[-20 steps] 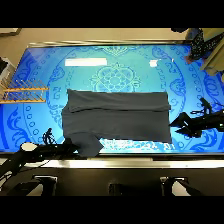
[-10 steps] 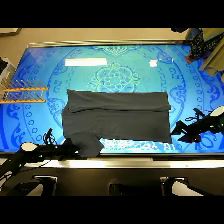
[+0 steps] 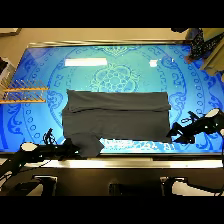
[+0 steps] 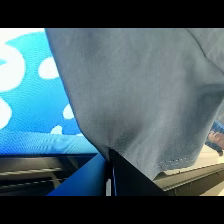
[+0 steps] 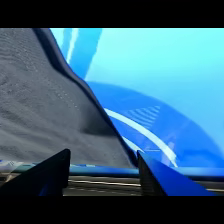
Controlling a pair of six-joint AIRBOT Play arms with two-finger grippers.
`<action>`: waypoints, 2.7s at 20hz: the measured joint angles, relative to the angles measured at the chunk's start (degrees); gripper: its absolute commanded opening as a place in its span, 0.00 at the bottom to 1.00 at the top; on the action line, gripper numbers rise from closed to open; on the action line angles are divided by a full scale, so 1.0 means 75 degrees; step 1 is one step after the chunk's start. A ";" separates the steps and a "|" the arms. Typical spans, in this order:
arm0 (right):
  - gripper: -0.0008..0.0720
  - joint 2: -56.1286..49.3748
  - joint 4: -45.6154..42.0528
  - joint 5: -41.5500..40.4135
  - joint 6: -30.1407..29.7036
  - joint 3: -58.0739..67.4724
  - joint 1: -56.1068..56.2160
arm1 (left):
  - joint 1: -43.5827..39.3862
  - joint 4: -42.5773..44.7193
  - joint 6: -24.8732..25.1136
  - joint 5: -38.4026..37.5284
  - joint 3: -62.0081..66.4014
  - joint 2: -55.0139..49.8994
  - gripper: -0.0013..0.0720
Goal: Fold the clothes and pants, and hang the long-sleeved shirts on hangers.
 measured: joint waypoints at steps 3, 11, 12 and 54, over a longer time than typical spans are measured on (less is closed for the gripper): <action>0.65 -0.0029 0.0087 0.0006 0.0082 -0.0006 -0.0003 | 0.0000 0.0000 0.0000 0.0003 0.0003 0.0000 0.04; 0.06 -0.0038 0.0291 0.0149 0.0154 -0.0562 -0.0003 | 0.0000 0.0003 0.0000 0.0009 0.0017 0.0000 0.04; 0.06 -0.0003 0.0344 0.0131 0.0102 -0.0638 -0.0003 | 0.0000 0.0003 -0.0003 0.0006 0.0044 0.0000 0.04; 0.06 -0.0857 -0.0606 -0.1358 0.0606 0.2859 0.2011 | 0.0449 0.2591 -0.0443 -0.3847 1.1019 -0.6679 0.04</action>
